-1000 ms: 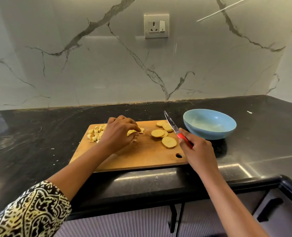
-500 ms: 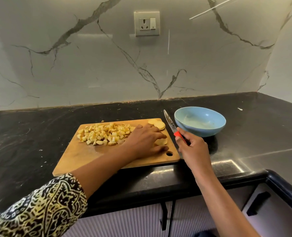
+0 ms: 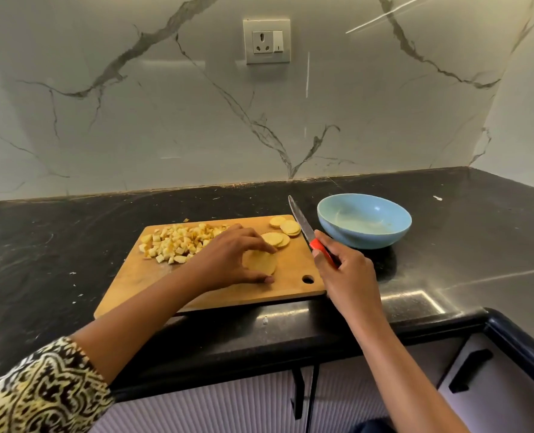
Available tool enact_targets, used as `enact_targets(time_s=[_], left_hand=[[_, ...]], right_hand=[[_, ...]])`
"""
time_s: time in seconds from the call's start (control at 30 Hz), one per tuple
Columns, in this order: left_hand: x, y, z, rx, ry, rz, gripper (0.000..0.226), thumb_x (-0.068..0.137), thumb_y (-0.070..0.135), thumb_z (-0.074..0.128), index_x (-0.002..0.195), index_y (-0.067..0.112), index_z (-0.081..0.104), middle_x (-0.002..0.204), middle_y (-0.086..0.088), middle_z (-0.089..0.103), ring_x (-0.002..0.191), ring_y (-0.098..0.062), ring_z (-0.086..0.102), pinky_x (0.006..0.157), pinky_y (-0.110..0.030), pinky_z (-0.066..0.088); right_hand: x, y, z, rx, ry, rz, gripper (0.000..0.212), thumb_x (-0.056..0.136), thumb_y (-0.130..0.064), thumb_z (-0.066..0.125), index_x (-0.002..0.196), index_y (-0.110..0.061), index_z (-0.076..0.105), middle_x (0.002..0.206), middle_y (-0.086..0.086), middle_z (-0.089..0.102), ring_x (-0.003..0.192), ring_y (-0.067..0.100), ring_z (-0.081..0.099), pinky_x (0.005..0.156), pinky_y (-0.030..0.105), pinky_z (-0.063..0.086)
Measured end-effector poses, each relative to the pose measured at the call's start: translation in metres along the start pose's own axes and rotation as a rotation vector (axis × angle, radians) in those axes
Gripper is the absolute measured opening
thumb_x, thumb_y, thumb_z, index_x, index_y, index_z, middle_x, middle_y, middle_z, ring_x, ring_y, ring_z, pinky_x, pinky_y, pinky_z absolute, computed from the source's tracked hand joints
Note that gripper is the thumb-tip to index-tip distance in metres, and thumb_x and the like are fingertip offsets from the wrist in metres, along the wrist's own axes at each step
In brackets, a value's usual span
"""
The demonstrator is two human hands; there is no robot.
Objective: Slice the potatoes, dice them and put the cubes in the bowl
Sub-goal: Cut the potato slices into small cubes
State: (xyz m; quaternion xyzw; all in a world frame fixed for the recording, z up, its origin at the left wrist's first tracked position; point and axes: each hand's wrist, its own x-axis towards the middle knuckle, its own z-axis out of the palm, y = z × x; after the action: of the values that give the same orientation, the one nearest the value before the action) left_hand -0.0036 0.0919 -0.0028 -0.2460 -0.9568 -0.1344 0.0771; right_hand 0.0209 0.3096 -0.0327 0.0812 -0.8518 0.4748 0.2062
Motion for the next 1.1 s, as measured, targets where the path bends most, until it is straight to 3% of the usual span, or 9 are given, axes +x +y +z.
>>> enact_targets(time_s=[0.13,0.23,0.3,0.37,0.47,0.6,0.83,0.97,1.1], left_hand=[[-0.023,-0.014,-0.003,-0.107,-0.012,-0.035,0.044,0.081,0.044,0.068,0.122,0.033,0.059,0.130,0.018,0.050,0.110,0.008,0.044,0.089,-0.006,0.038],[-0.033,-0.017,0.002,-0.092,0.025,-0.065,0.049,0.081,0.049,0.062,0.126,0.030,0.058,0.134,0.013,0.052,0.117,0.001,0.047,0.098,-0.015,0.039],[-0.036,-0.017,0.003,-0.068,0.060,-0.078,0.048,0.080,0.049,0.058,0.122,0.026,0.061,0.132,0.009,0.055,0.117,-0.004,0.051,0.101,-0.023,0.042],[-0.035,-0.018,0.003,-0.083,0.087,-0.097,0.040,0.083,0.043,0.062,0.119,0.024,0.064,0.129,0.007,0.059,0.115,-0.005,0.054,0.100,-0.024,0.044],[-0.031,-0.020,0.004,-0.106,0.110,-0.107,0.036,0.084,0.038,0.066,0.116,0.023,0.066,0.127,0.006,0.061,0.113,-0.006,0.057,0.098,-0.027,0.047],[-0.032,-0.022,0.005,-0.085,0.123,-0.082,0.034,0.085,0.038,0.065,0.115,0.022,0.067,0.125,0.007,0.062,0.110,-0.004,0.059,0.096,-0.028,0.049],[-0.032,-0.021,0.006,-0.074,0.132,-0.074,0.034,0.086,0.037,0.064,0.116,0.022,0.066,0.124,0.008,0.062,0.110,-0.004,0.059,0.096,-0.029,0.049],[-0.033,-0.018,0.006,-0.081,0.123,-0.092,0.034,0.086,0.037,0.064,0.117,0.022,0.066,0.125,0.007,0.062,0.111,-0.004,0.059,0.098,-0.029,0.048],[-0.032,-0.017,0.005,-0.102,0.131,-0.123,0.034,0.085,0.036,0.066,0.116,0.022,0.067,0.125,0.006,0.062,0.111,-0.004,0.058,0.099,-0.026,0.046]], right_hand=[[-0.016,-0.018,-0.002,-0.264,-0.201,-0.134,0.038,0.095,-0.031,0.054,0.132,-0.040,0.054,0.073,-0.013,0.059,0.064,0.007,0.054,0.059,0.021,0.042],[-0.025,-0.034,-0.007,-0.416,-0.239,-0.231,0.041,0.096,-0.032,0.050,0.136,-0.041,0.048,0.073,-0.016,0.054,0.062,0.004,0.051,0.055,0.013,0.036],[-0.026,-0.041,-0.012,-0.475,-0.262,-0.258,0.042,0.097,-0.033,0.048,0.138,-0.041,0.045,0.082,-0.016,0.059,0.067,0.003,0.052,0.057,0.013,0.036],[-0.024,-0.045,-0.014,-0.519,-0.305,-0.268,0.043,0.097,-0.033,0.047,0.139,-0.043,0.043,0.079,-0.016,0.055,0.068,0.004,0.052,0.056,0.014,0.036],[-0.019,-0.048,-0.012,-0.561,-0.355,-0.279,0.041,0.097,-0.032,0.047,0.136,-0.043,0.046,0.076,-0.017,0.050,0.070,0.005,0.053,0.055,0.017,0.038],[-0.008,-0.051,-0.009,-0.636,-0.394,-0.292,0.039,0.097,-0.030,0.047,0.134,-0.040,0.051,0.095,-0.012,0.065,0.079,0.008,0.057,0.062,0.022,0.044],[0.022,-0.061,-0.006,-0.656,-0.516,-0.337,0.035,0.093,-0.028,0.054,0.127,-0.034,0.061,0.113,-0.007,0.067,0.085,0.007,0.057,0.068,0.023,0.044],[0.040,-0.065,-0.003,-0.586,-0.603,-0.283,0.032,0.092,-0.025,0.057,0.123,-0.030,0.064,0.115,-0.007,0.066,0.063,0.002,0.046,0.053,0.015,0.034],[0.036,-0.066,-0.002,-0.626,-0.529,-0.306,0.032,0.093,-0.027,0.056,0.123,-0.035,0.063,0.116,-0.007,0.067,0.073,0.006,0.054,0.064,0.022,0.046]])
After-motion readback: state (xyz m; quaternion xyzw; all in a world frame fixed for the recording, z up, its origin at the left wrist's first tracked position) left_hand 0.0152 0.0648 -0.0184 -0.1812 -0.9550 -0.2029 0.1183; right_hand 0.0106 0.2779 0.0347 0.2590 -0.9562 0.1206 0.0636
